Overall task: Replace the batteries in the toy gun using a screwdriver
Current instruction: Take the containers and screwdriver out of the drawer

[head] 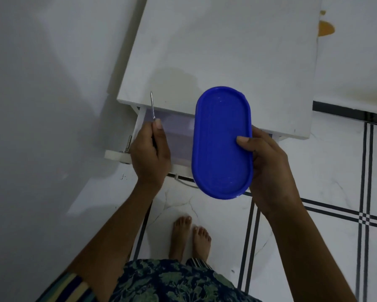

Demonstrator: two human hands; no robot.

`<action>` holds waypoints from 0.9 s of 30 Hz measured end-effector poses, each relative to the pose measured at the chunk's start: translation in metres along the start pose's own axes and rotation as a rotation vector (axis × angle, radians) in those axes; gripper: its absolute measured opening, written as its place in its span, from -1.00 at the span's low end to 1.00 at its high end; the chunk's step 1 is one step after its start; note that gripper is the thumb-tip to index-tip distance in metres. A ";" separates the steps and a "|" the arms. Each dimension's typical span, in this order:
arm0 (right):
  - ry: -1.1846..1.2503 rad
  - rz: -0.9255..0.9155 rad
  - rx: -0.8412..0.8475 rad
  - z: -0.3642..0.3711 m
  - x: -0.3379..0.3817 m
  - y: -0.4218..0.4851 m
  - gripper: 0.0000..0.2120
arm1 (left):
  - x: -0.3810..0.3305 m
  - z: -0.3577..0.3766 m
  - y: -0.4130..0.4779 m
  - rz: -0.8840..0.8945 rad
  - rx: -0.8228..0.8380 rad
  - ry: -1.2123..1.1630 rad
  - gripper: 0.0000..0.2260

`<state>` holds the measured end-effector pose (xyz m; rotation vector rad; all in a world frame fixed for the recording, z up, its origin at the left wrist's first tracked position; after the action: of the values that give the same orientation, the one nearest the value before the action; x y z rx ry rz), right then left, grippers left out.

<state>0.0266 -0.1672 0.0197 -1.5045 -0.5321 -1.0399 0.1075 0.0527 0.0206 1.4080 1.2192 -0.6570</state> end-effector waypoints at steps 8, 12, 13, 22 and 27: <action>0.026 -0.056 -0.046 -0.015 0.011 0.010 -0.50 | 0.003 0.007 0.015 -0.298 -0.027 0.135 -0.62; 0.053 -0.050 -0.066 -0.020 0.006 0.012 -0.49 | 0.017 0.017 -0.038 -0.519 0.008 0.126 -0.61; 0.058 -0.048 -0.069 -0.020 0.005 0.013 -0.49 | 0.020 0.020 -0.044 -0.528 0.000 0.105 -0.63; 0.087 -0.037 -0.134 -0.038 -0.004 0.014 -0.45 | 0.036 0.048 -0.043 -0.704 -0.063 -0.231 -0.70; 0.104 -0.036 -0.141 -0.039 -0.010 0.013 -0.50 | 0.051 0.062 -0.048 -0.889 -0.069 -0.460 -0.73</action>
<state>0.0202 -0.2053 0.0020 -1.5583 -0.4216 -1.1978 0.0941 0.0037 -0.0575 0.5397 1.4359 -1.4337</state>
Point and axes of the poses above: each hand's wrist, its own y-axis towards the middle knuckle, its own z-axis out of the palm, x = y × z, the point moved 10 cm from there along y, towards the middle knuckle, and after that the axes turned 15 degrees about -y, right-handed, at the moved point
